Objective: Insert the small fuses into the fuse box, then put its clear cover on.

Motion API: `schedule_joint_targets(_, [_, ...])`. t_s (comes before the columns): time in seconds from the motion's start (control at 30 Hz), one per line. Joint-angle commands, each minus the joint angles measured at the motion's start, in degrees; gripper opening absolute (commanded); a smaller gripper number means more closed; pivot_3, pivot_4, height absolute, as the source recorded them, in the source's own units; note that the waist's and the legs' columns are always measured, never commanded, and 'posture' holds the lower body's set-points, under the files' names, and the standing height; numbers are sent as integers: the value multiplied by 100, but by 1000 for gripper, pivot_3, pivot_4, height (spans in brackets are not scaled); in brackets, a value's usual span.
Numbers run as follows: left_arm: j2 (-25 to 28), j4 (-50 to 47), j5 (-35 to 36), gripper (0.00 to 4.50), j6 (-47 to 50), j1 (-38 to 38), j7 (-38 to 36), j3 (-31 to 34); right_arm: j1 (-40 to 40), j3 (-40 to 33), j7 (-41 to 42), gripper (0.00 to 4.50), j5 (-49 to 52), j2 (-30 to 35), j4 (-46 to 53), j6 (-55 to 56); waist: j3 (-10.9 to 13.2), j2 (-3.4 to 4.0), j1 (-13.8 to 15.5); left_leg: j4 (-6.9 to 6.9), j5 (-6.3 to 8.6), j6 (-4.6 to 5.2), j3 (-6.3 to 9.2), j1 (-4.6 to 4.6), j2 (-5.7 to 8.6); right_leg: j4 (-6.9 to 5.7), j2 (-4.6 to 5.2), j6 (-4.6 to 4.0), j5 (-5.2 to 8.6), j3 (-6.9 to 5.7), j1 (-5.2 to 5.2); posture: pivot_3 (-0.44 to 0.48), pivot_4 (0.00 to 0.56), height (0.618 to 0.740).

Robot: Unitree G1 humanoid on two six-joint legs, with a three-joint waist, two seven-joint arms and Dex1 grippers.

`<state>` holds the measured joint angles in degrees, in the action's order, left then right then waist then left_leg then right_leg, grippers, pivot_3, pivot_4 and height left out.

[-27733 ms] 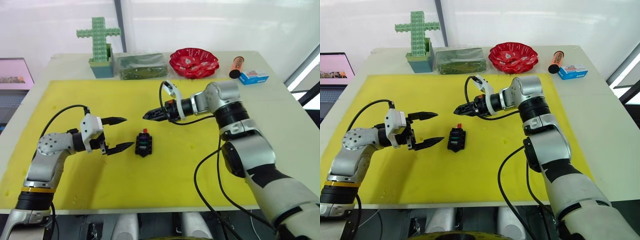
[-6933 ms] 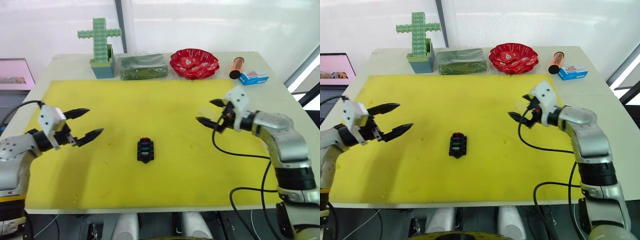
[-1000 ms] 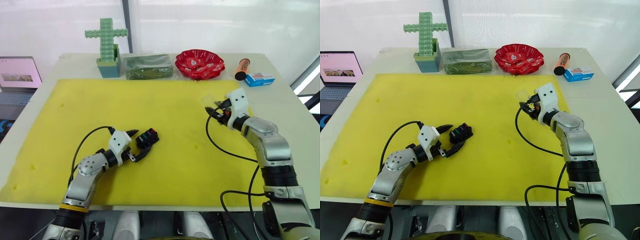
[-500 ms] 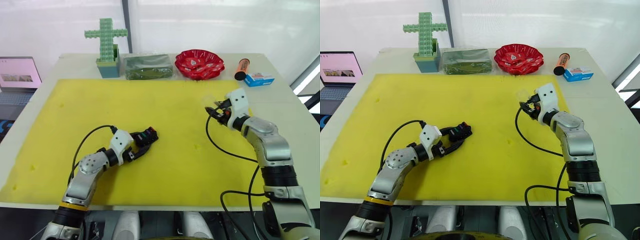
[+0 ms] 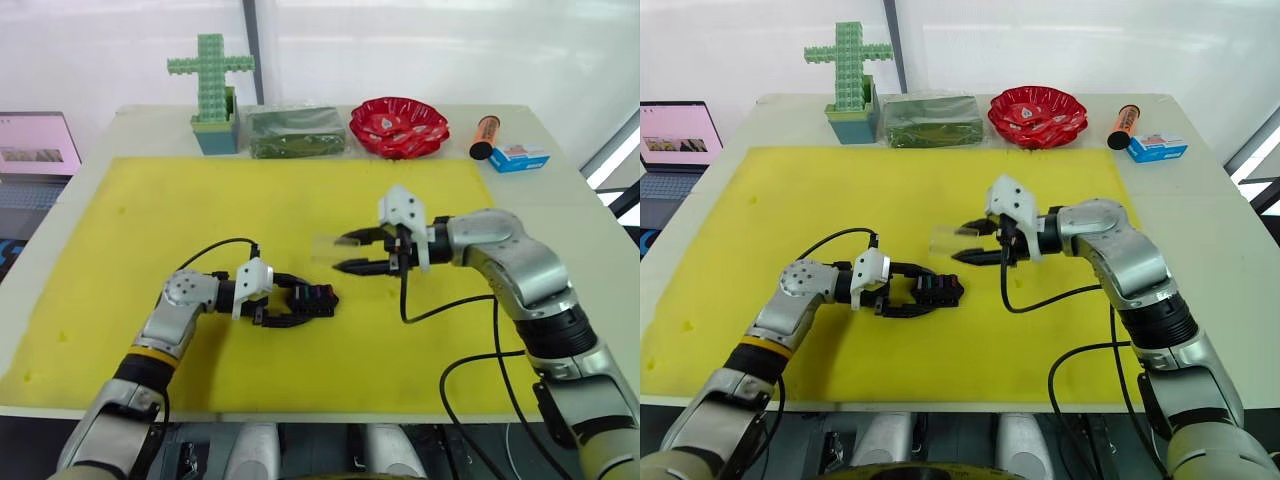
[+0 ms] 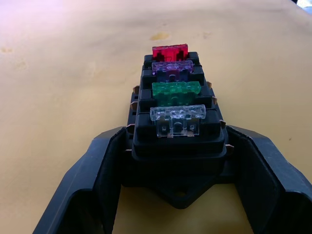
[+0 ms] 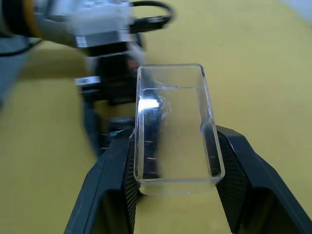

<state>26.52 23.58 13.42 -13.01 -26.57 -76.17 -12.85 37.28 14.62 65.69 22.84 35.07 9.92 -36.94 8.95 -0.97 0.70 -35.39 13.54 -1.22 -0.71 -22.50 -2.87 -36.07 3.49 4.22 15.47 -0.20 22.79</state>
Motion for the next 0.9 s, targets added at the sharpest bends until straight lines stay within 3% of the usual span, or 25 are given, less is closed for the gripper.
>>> schedule_joint_targets(0.03, [-97, 345, -125, 2819, -346, -109, -160, -57, -29, 290, 79, 1808, -181, 4, 183, 178, 0, 0, 5, -1, 0, 0, 0, 1, 0, -2, 0, 0, 0, 0, -1, 0, 150, 740])
schedule_joint_targets(0.9, [-244, 237, -100, 2819, -294, -56, -79, -8, -224, 796, -183, 1808, -970, -249, -114, 625, -1, 0, 8, -6, 0, 0, 0, 0, 1, -3, 1, 6, -3, 0, -3, 0, 150, 740])
